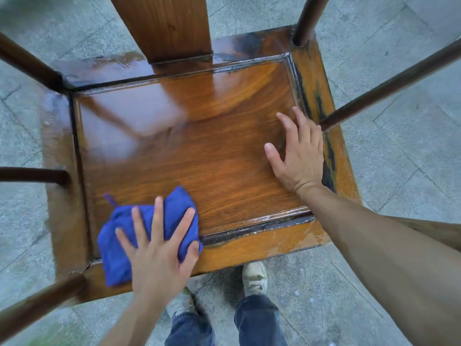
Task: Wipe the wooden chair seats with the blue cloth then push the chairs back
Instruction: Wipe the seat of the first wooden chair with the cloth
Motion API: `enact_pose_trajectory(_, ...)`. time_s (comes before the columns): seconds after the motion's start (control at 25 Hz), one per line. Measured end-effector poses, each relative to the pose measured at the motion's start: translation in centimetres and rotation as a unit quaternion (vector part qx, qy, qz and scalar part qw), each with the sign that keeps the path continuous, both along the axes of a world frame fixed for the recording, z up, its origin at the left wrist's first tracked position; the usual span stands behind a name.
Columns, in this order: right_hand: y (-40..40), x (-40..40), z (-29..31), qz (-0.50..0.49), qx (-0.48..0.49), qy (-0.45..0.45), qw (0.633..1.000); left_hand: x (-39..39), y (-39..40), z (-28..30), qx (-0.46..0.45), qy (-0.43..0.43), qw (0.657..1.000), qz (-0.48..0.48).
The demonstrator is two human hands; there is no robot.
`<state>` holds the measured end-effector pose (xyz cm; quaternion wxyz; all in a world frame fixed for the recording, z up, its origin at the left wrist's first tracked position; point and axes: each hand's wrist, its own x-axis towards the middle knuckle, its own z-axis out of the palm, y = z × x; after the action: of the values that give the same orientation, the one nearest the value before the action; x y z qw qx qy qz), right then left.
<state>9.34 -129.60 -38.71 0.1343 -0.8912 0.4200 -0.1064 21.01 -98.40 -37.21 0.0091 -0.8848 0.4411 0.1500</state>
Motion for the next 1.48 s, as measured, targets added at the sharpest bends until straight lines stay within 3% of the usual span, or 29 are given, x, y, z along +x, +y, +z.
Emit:
enact_pose_trajectory(0.08, -0.3, 0.2, 0.3, -0.034, 0.015, -0.053, 0.998, -3.6, 0.0, 0.1, 0.011, 0.028, 0.999, 0.042)
enact_pose_trajectory(0.28, -0.8, 0.2, 0.7, -0.202, 0.055, -0.280, 0.937, -8.5, -9.4, -0.1, -0.023, 0.017, 0.985, -0.169)
enact_pose_trajectory(0.36, 0.0, 0.0, 1.0, -0.333, 0.047, -0.269, 0.903, -8.3, -14.6, 0.0, -0.046, 0.019, 0.979, -0.198)
enact_pose_trajectory(0.44, 0.8, -1.0, 0.9, -0.396, 0.056, -0.229, 0.888, -6.6, -20.3, -0.4, -0.053, 0.001, 0.979, -0.196)
enact_pose_trajectory(0.64, 1.1, -2.9, -0.2, -0.369, 0.070, -0.223, 0.900, 3.9, -36.7, -1.0, -0.016, -0.010, 0.993, -0.114)
enact_pose_trajectory(0.76, 0.9, -2.8, -0.3, -0.362, 0.073, -0.213, 0.904, 4.8, -40.7, -0.8, 0.003, 0.004, 1.000, -0.021)
enact_pose_trajectory(0.84, 0.9, -2.7, 0.0, -0.368, 0.084, -0.222, 0.899, 3.5, -40.1, -0.6, -0.005, 0.008, 1.000, -0.025)
enact_pose_trajectory(1.04, -0.2, -3.1, 1.4, -0.374, 0.138, -0.248, 0.883, -1.8, -32.8, -0.4, -0.044, 0.001, 0.976, -0.213)
enact_pose_trajectory(1.12, -1.2, -3.2, 3.3, -0.387, 0.184, -0.224, 0.875, -5.1, -28.4, -0.3, -0.053, 0.015, 0.968, -0.245)
enact_pose_trajectory(1.2, -1.7, -1.9, 5.2, -0.352, 0.144, -0.125, 0.916, -7.8, -23.2, -0.4, -0.089, 0.057, 0.952, -0.289)
enact_pose_trajectory(1.28, -1.9, 0.6, 6.2, -0.195, 0.117, -0.038, 0.973, -9.8, -17.9, -0.6, -0.117, 0.066, 0.929, -0.345)
enact_pose_trajectory(1.32, -1.7, 2.0, 6.5, -0.108, 0.143, 0.006, 0.984, -10.1, -15.6, -0.7, -0.111, 0.059, 0.923, -0.364)
enact_pose_trajectory(1.4, -0.8, 4.1, 6.1, -0.021, 0.213, 0.121, 0.969, -9.0, -11.5, -0.8, -0.093, 0.041, 0.925, -0.367)
enact_pose_trajectory(1.48, -0.1, 4.3, 5.2, -0.016, 0.246, 0.216, 0.945, -6.8, -7.5, -0.3, -0.079, 0.031, 0.949, -0.302)
